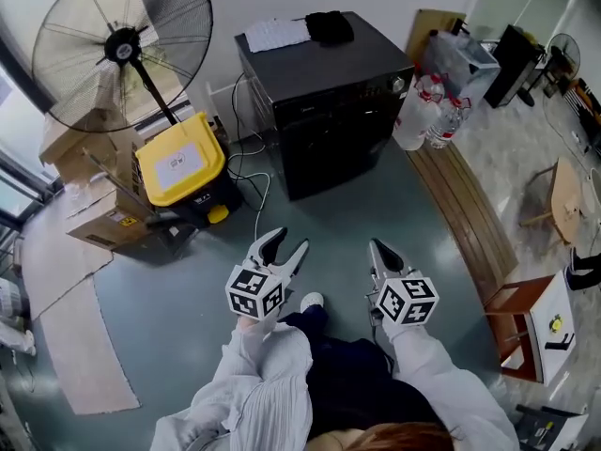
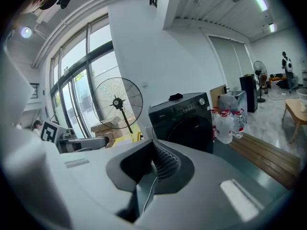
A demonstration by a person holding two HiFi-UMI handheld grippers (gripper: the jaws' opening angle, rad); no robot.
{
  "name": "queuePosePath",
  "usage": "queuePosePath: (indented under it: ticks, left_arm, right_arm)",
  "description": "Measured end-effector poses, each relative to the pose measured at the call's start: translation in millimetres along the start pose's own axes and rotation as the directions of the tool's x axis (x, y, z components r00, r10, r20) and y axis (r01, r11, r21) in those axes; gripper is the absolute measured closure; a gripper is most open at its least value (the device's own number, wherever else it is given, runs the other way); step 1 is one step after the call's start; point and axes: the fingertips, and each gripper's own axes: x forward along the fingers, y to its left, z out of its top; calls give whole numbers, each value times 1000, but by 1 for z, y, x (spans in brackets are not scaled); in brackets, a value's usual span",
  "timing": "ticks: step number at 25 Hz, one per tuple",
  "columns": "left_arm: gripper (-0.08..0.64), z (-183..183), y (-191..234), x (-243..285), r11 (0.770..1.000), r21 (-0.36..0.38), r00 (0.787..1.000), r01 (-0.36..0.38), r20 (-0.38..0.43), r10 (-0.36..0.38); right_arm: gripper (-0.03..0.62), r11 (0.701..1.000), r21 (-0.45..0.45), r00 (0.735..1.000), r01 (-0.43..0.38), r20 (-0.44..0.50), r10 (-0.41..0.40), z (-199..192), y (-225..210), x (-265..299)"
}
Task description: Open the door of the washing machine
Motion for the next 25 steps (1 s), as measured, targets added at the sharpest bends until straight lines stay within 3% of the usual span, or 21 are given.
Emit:
queuePosePath:
  ticks: [5,13,25]
  left_arm:
    - [345,7,23,32,1000,9,1000,7,-28,-6]
    - [345,-17,29,72,999,-34,994,14,-110,-17]
    - [347,3,91,193,995,-34,985,-97,-145,91]
  right_arm:
    - [580,1000,12,1000,-3,2,3,14,-16,38]
    - [580,995,96,997,1,-76,6,-6,-51,69]
    - [580,994,87,983,-64,-168,78,41,-137,176]
